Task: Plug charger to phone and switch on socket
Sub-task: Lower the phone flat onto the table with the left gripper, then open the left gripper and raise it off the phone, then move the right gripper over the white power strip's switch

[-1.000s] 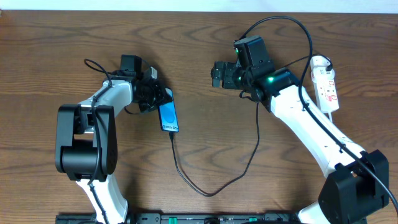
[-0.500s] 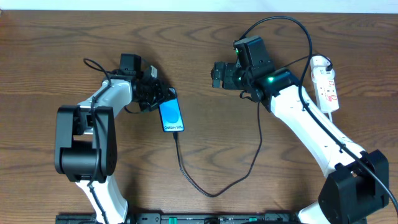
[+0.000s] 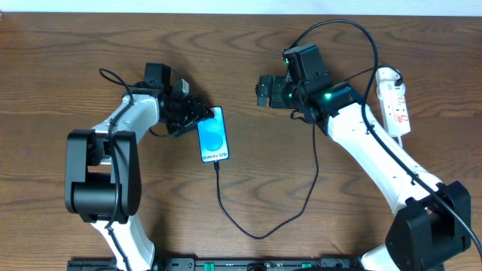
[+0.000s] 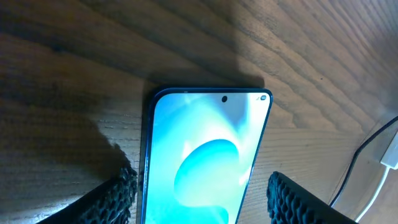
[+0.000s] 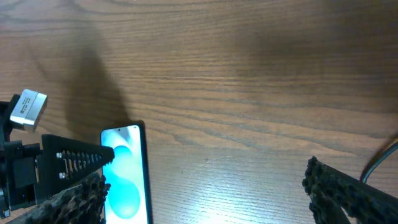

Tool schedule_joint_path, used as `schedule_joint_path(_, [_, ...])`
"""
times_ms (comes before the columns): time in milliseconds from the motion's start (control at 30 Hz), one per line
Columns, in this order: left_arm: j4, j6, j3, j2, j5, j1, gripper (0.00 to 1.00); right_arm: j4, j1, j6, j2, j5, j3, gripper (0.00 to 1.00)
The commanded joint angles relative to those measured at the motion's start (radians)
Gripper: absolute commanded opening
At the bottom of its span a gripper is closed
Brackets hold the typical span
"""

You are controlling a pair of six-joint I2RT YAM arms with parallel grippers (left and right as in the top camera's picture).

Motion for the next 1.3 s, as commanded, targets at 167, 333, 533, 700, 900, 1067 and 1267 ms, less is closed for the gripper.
schedule_joint_path(167, [-0.048,0.004,-0.016,0.025,-0.192,0.002,0.93,-0.004,-0.004,-0.015,-0.018,0.016,0.01,0.99])
schedule_joint_path(333, [-0.078,0.037,-0.013,0.017,-0.22,0.002,0.93,0.0,-0.004,-0.015,-0.018,0.02,0.01,0.99])
schedule_joint_path(533, [-0.229,0.105,0.058,-0.043,-0.344,0.002,0.94,-0.002,-0.004,-0.015,-0.018,0.035,0.01,0.99])
schedule_joint_path(700, [-0.312,0.122,0.093,-0.178,-0.439,-0.007,0.94,-0.002,-0.004,-0.015,-0.018,0.035,0.01,0.99])
schedule_joint_path(900, [-0.364,0.199,0.093,-0.428,-0.483,-0.063,0.93,-0.002,-0.004,-0.015,-0.018,0.035,0.009,0.99])
schedule_joint_path(1067, [-0.386,0.205,0.093,-0.574,-0.494,-0.121,0.94,-0.002,-0.004,-0.014,-0.018,0.035,0.009,0.99])
schedule_joint_path(1267, [-0.386,0.205,0.093,-0.624,-0.494,-0.125,0.94,-0.013,-0.004,-0.015,-0.018,0.035,0.009,0.99])
